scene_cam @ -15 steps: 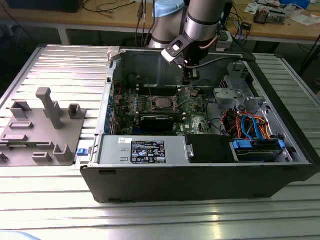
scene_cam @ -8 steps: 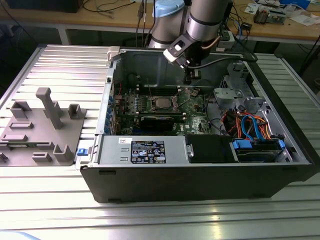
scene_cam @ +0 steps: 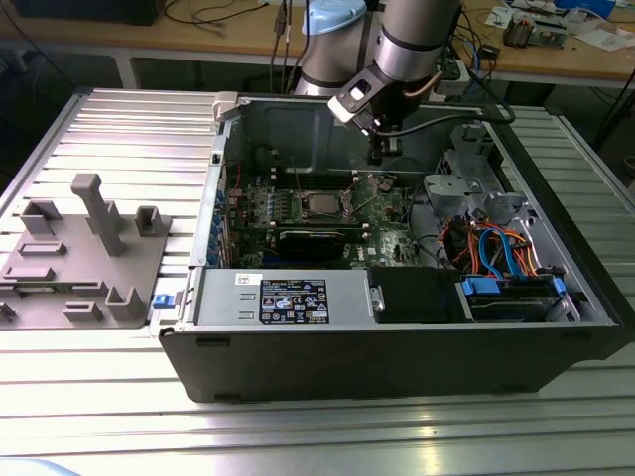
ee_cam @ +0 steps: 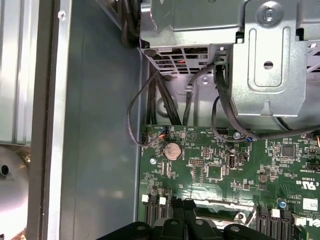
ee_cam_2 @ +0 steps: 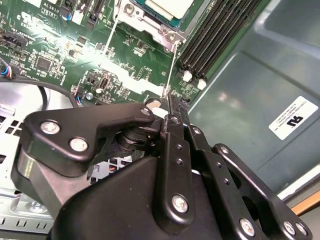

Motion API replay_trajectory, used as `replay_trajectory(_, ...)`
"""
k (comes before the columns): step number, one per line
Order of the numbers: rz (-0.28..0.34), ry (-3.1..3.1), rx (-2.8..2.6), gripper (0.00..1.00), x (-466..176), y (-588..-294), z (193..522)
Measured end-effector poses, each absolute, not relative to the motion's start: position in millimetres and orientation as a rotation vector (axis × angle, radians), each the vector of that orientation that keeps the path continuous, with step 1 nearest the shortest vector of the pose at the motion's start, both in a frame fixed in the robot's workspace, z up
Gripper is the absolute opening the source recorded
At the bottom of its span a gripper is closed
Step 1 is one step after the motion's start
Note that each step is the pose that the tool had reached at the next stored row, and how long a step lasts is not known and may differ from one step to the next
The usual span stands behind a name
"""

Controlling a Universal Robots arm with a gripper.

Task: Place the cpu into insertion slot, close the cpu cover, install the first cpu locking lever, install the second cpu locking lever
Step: 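Close the cpu cover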

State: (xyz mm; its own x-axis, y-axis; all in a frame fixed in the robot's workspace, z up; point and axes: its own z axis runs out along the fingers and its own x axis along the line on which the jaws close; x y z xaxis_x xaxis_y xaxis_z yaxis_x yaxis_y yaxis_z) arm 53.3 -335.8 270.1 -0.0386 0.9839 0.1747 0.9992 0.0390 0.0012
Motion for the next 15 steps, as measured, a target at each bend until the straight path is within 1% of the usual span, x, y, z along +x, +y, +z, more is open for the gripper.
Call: replay_trajectory(15,-0.213,-2.155,-2.07,0.11,60.3,-335.8,272.2)
